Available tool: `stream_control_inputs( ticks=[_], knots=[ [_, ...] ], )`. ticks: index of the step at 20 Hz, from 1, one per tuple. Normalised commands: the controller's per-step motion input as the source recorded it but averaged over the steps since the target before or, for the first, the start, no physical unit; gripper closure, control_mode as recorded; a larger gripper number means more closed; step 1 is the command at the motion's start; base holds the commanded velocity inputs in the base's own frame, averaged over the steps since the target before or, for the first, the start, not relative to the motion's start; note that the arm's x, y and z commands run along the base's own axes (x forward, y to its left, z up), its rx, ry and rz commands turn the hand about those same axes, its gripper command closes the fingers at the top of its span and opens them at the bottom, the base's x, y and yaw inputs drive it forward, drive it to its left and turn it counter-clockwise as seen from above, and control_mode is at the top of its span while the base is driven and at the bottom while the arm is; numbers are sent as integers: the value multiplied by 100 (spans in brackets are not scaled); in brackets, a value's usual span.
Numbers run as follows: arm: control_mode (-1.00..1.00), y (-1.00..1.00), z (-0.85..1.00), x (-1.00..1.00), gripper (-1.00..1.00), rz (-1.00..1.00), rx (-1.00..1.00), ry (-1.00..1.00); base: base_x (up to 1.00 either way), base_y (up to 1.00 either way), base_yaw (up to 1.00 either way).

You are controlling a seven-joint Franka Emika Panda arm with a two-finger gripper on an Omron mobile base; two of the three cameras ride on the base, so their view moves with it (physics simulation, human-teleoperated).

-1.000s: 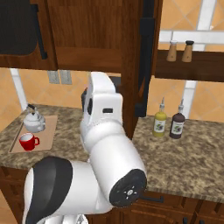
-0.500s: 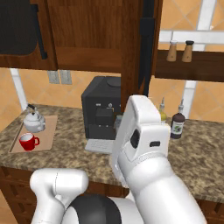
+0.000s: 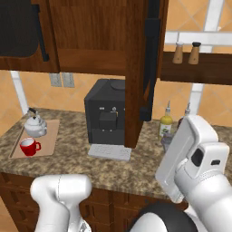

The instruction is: Pick the kettle from the counter and place it on the tray. Then pick the mug from the cabinet and place it on the tray. Then close the cabinet doors.

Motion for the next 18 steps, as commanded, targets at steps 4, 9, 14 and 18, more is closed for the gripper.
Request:
stream_control_inputs(
  ticks=[4, 9, 14, 18],
  knots=[
    [-100, -47, -52, 94, 100, 2, 0, 0, 0, 0, 0],
    [-100, 6, -6, 97, 100, 6, 0, 0, 0, 0, 0],
    [-100, 0, 0, 81, 100, 7, 3, 0, 0, 0, 0],
    [-100, 25, 3, 33, 100, 7, 1, -1, 0, 0, 0]
  ],
)
